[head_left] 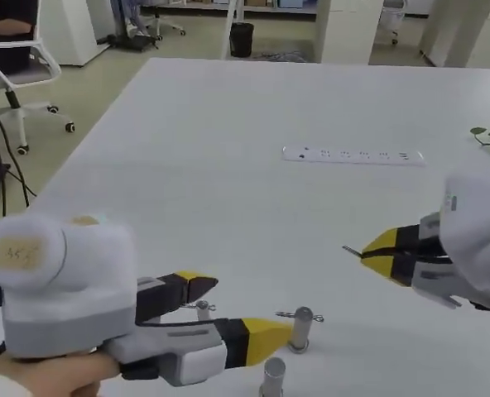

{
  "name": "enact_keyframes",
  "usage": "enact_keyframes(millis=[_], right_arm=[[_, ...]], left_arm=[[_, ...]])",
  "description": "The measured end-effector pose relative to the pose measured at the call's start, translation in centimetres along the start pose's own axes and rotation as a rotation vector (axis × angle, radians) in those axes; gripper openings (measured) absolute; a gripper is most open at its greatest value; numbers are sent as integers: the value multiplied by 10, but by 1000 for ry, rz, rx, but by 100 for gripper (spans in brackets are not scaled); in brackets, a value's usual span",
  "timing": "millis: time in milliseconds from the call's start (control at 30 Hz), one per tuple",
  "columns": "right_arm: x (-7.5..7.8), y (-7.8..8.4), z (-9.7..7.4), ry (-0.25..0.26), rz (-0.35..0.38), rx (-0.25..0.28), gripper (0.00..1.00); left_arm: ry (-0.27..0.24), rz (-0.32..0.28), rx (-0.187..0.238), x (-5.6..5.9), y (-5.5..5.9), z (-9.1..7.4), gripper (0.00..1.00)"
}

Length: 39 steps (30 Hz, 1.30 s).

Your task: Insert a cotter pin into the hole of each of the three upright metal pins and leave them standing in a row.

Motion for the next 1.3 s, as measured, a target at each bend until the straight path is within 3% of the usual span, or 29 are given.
enact_keyframes(millis=[467, 567, 667, 900, 1300], right_arm=[[-33, -18, -6, 32, 61, 66, 0], [-38, -20, -6, 46, 73, 74, 0], [-46, -20, -6, 59, 83, 74, 0], [-55, -21, -8, 76, 79, 71, 0], [-68, -32, -9, 77, 51, 89, 0]], left_arm=[[108, 0, 24, 10, -13, 21, 53], [131, 26, 10, 12, -14, 24, 48], [131, 74, -3, 13, -15, 27, 43], [167, 53, 9, 15, -16, 32, 34], [201, 49, -28, 18, -14, 36, 15]])
Point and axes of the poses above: the centre of the closed fingertips' face, and the gripper's own axes: z roughly forward along the fingers, x roughly to its right, y roughly out of its underside, the point moved 10 cm from there along -z, roughly backward along the fingers, and after that the axes turned 8 degrees about y, right-handed, at the moved point
